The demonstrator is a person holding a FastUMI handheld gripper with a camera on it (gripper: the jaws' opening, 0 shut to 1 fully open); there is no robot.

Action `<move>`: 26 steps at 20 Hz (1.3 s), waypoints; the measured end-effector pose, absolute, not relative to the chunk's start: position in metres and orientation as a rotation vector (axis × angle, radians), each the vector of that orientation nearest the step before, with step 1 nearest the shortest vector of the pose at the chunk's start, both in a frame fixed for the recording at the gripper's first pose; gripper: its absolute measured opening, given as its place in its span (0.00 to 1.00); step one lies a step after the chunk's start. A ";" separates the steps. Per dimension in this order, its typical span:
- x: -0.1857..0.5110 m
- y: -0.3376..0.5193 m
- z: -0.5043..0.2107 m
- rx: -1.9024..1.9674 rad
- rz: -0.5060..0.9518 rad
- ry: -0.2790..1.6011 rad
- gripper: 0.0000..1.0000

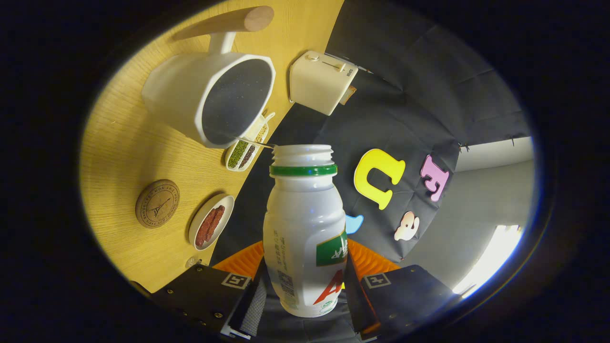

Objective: Take the bottle from table, then pour the juice into the cup, finally place the bottle on the coaster

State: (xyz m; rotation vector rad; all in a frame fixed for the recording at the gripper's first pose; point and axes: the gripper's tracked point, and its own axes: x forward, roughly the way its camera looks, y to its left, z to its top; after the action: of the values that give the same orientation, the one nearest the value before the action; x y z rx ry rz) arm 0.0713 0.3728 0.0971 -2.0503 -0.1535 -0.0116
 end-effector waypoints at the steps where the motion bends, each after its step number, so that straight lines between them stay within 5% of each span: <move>1: 0.070 0.373 0.097 -2.055 -0.011 -0.153 0.71; 26: 0.062 0.380 0.068 -1.936 0.106 -0.061 0.71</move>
State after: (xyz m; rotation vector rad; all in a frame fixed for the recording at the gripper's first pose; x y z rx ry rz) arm 0.0620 0.3797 0.0676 -1.9355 -0.0610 0.1058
